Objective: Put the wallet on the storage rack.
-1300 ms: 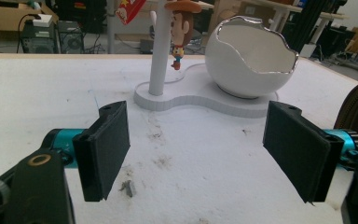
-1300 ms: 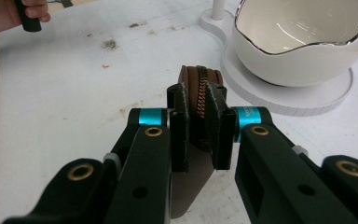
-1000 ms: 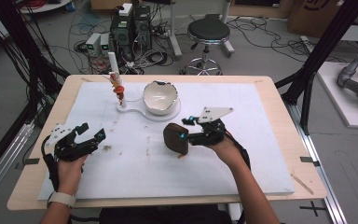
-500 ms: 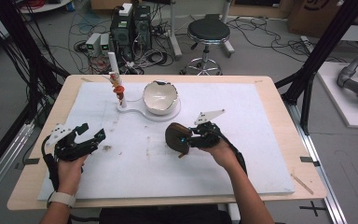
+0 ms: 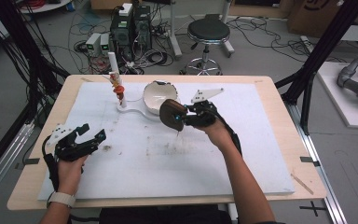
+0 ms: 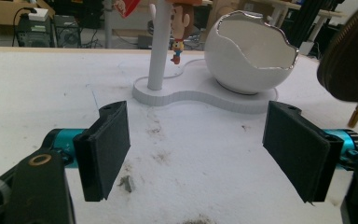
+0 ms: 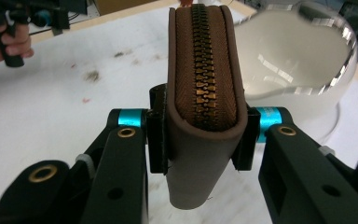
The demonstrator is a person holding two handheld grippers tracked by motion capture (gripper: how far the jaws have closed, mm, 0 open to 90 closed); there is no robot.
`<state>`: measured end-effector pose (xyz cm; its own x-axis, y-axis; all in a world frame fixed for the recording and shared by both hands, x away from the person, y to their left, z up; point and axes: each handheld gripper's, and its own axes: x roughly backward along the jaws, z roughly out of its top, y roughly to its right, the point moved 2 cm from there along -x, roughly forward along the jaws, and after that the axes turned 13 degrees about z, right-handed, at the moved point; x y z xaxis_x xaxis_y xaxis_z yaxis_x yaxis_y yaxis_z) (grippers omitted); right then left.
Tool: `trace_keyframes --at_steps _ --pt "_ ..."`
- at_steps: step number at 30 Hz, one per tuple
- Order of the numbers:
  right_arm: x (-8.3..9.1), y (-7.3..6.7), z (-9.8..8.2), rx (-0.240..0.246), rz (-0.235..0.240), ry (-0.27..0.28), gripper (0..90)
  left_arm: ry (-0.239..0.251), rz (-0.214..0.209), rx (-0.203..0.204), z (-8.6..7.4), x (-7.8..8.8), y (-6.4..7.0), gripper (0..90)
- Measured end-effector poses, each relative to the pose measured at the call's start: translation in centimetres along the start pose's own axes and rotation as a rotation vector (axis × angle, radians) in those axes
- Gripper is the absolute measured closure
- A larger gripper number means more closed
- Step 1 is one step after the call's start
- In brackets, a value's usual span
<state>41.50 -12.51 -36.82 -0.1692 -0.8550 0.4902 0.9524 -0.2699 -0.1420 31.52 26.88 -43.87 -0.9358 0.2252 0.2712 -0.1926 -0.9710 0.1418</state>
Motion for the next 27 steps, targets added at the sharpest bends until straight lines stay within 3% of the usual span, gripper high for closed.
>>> trace_keyframes --at_steps 8,13,14,19,22,25,27 --pt "-1.1 1.7 4.8 0.107 -0.047 0.024 65.5 -0.003 -0.004 0.011 -0.1 -0.1 -0.1 22.8" --pt "-2.4 2.9 6.9 0.163 -0.088 0.018 65.5 -0.005 -0.002 0.016 -0.1 0.0 -0.4 22.8" --pt "-2.8 3.3 7.1 0.197 -0.096 0.022 65.5 -0.005 -0.002 0.019 -0.2 0.1 -0.4 22.9" --pt "-4.9 4.8 6.9 0.242 -0.168 -0.044 65.1 -0.007 -0.001 0.025 -0.3 0.2 -0.6 22.8" --pt "-5.8 5.6 6.3 0.21 -0.195 -0.071 65.0 -0.005 0.001 0.037 -0.4 0.3 -0.9 22.8" --pt "-6.6 6.2 6.0 0.227 -0.201 -0.075 63.4 -0.007 0.005 0.043 -0.4 0.4 -1.1 22.9" --pt "-7.0 6.2 5.7 0.2 -0.204 -0.086 55.6 -0.009 0.006 0.044 -0.5 0.5 -1.1 22.9"
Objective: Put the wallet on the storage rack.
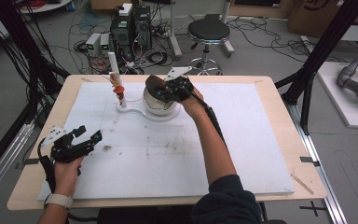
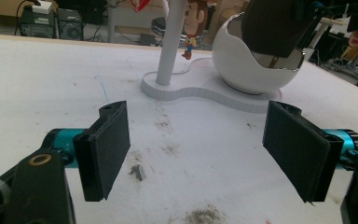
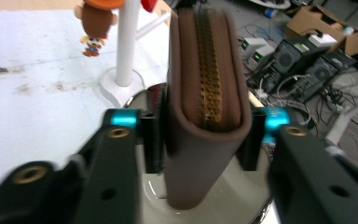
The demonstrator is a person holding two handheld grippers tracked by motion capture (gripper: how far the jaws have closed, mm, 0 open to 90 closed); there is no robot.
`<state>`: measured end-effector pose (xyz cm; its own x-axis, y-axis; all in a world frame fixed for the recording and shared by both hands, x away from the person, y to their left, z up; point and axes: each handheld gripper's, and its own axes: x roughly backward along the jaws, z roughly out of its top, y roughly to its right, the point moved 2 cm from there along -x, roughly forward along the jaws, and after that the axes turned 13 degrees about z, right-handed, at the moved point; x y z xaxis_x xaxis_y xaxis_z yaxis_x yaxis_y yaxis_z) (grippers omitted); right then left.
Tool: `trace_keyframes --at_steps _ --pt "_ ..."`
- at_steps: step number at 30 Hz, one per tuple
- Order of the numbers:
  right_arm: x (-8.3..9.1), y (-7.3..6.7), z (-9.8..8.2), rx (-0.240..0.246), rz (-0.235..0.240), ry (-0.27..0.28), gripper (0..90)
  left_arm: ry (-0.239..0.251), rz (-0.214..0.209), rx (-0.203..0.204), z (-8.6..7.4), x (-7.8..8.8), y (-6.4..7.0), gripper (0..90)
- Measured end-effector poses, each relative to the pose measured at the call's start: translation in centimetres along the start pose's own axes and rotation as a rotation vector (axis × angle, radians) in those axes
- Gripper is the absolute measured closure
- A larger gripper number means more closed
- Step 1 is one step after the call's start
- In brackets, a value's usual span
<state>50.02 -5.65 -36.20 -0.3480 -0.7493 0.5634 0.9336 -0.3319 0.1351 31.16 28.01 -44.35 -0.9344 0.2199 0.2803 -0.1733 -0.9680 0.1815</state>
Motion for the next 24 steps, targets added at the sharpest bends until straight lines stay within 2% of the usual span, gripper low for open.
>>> trace_keyframes --at_steps 1,2,4,7,10,11,13,15,18,19,20,24 --pt "-0.1 0.1 0.0 -0.002 -0.02 -0.001 49.7 0.0 0.001 0.0 0.0 0.0 0.0 22.8" --pt "-0.1 0.1 0.0 -0.013 -0.031 -0.002 49.4 0.0 0.0 -0.001 0.0 0.1 0.0 22.8" --pt "0.1 0.2 0.1 -0.014 -0.045 0.004 50.4 0.002 0.001 -0.002 0.0 0.1 0.0 22.8" --pt "0.7 -0.1 0.3 -0.019 -0.035 0.008 54.4 0.004 -0.001 -0.004 0.1 0.2 0.1 22.9" --pt "1.6 -0.4 0.5 -0.024 -0.048 0.02 53.4 0.006 -0.002 -0.004 0.1 0.2 0.2 22.9" --pt "2.0 -0.4 0.4 -0.021 -0.056 0.04 52.8 0.006 -0.004 -0.005 0.1 0.2 0.2 22.9" --pt "3.0 -0.6 0.0 -0.057 -0.081 0.06 48.9 0.003 -0.006 -0.008 0.1 0.2 0.2 22.9" --pt "4.0 -0.6 -0.7 -0.12 -0.074 0.051 42.8 -0.001 -0.009 -0.012 0.0 0.1 0.2 22.9" --pt "6.3 -0.8 -2.1 -0.167 -0.094 0.073 40.1 -0.005 -0.014 -0.015 0.0 0.0 0.4 22.9" --pt "7.0 -0.8 -2.6 -0.213 -0.083 0.057 35.7 -0.006 -0.015 -0.018 0.0 0.0 0.4 22.8" --pt "7.6 -0.8 -3.1 -0.234 -0.087 0.057 35.6 -0.007 -0.018 -0.018 0.0 0.0 0.5 22.8" --pt "11.3 -1.6 -6.3 -0.332 -0.085 0.09 31.2 -0.005 -0.01 -0.03 0.0 0.0 0.7 22.8"
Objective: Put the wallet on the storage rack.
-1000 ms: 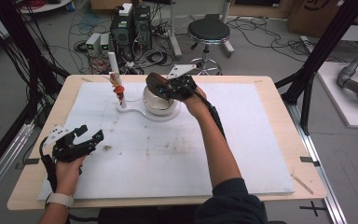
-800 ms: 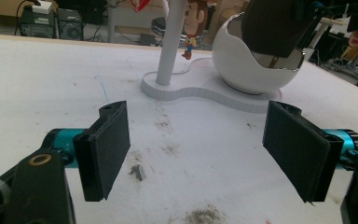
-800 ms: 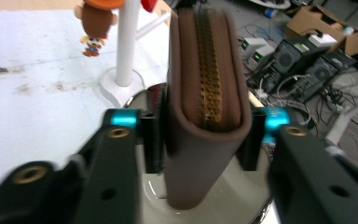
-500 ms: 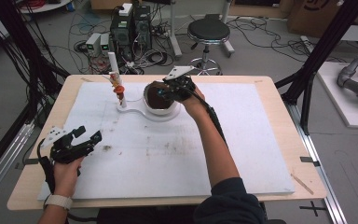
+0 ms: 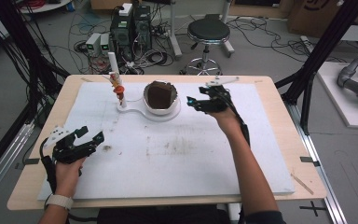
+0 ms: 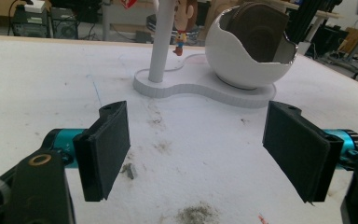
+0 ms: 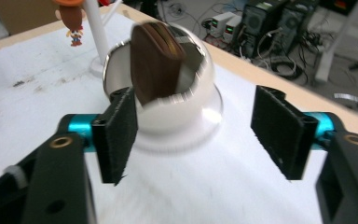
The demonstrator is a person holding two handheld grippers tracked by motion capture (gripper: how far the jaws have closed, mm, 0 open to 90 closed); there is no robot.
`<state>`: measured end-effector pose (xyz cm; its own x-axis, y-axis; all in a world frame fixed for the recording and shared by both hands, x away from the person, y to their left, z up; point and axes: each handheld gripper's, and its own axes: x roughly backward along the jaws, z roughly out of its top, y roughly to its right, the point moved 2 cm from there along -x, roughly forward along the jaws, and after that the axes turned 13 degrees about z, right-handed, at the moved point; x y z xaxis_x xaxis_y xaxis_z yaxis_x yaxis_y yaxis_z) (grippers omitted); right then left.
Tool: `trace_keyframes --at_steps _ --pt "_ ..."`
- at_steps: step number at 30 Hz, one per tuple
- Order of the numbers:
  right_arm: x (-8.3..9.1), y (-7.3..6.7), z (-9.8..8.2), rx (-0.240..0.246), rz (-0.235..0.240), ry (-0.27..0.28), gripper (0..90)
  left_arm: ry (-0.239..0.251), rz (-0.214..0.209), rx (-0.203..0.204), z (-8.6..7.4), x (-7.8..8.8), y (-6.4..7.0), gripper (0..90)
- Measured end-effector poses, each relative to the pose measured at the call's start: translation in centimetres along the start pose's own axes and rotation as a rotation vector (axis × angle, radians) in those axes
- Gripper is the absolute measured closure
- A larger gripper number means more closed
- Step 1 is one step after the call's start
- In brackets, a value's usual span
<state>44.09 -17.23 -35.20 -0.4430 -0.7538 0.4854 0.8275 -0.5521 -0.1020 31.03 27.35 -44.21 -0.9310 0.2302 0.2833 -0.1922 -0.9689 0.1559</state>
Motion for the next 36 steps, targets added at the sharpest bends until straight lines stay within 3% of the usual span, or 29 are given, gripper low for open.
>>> trace_keyframes --at_steps 2,6,10,14,16,18,26,36 --pt "1.9 0.0 -1.6 -0.045 0.001 0.005 28.0 0.002 0.0 0.0 0.0 0.0 0.0 22.9" --pt "5.2 -0.3 -5.4 -0.086 -0.038 0.026 25.1 -0.001 0.004 0.003 0.1 0.0 -0.1 22.8" --pt "7.9 0.0 -9.4 -0.117 -0.12 0.025 20.8 0.004 0.019 0.003 0.2 0.0 -0.2 22.0" --pt "9.6 0.5 -12.4 -0.116 -0.196 0.018 20.7 0.026 0.008 0.009 0.5 0.0 0.0 17.3" --pt "10.1 0.7 -12.9 -0.095 -0.229 -0.009 20.6 0.026 -0.004 0.01 0.5 -0.1 0.2 17.3" --pt "10.5 0.6 -13.1 -0.095 -0.251 0.002 20.7 0.026 -0.011 0.012 0.5 -0.2 0.4 17.3" --pt "11.4 0.4 -13.7 -0.086 -0.257 0.049 20.7 0.022 -0.02 -0.002 0.7 -1.0 1.0 17.3" --pt "11.9 0.5 -14.1 -0.123 -0.283 0.046 20.7 0.015 -0.033 -0.019 0.5 -0.6 1.2 17.4"
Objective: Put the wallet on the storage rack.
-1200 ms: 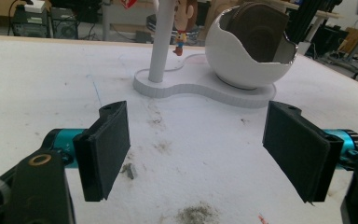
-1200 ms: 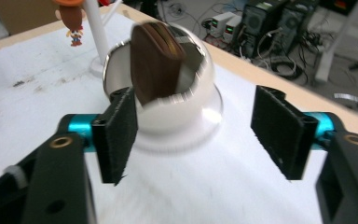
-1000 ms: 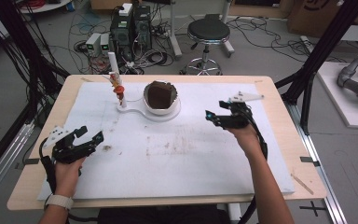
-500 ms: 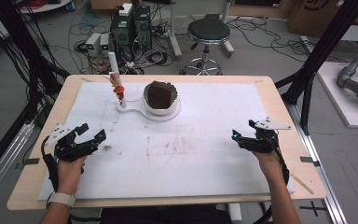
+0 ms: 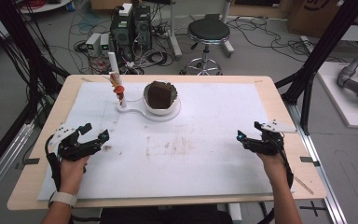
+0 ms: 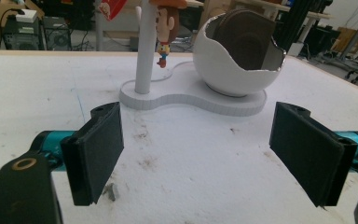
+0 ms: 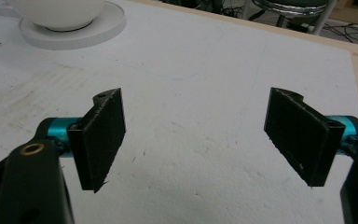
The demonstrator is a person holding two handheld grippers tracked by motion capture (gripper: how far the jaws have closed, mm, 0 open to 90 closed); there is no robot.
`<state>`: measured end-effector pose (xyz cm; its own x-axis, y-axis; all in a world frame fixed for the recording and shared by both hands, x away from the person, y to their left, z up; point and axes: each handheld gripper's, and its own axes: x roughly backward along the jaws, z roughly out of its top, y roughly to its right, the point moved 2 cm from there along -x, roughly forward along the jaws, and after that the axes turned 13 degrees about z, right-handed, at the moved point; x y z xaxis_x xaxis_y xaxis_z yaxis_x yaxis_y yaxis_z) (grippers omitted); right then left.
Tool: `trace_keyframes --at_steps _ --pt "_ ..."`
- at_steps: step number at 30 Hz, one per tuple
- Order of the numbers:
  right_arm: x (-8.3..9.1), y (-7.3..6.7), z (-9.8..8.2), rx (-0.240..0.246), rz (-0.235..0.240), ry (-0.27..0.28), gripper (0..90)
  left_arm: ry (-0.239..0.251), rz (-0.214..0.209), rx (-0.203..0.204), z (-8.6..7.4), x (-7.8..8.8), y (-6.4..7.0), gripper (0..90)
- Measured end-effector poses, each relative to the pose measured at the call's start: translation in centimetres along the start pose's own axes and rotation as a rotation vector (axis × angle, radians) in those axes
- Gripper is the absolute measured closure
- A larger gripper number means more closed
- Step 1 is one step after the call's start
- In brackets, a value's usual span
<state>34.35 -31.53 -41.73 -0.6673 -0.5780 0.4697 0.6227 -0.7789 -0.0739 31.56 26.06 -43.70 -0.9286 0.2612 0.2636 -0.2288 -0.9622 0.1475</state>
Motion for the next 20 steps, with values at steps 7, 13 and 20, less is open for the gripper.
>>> trace_keyframes --at_steps 7,13,20 --pt "-0.61 -0.4 0.25 0.01 0.009 -0.011 20.7 0.005 0.002 0.0 -0.03 0.22 -0.07 17.6" --pt "-0.67 -0.1 0.16 0.012 0.008 -0.012 20.7 -0.002 0.001 -0.006 -0.14 0.08 -0.05 17.6" --pt "-0.59 -0.1 0.19 0.011 0.009 -0.007 20.7 0.005 0.009 -0.003 -0.04 0.07 -0.17 17.6"
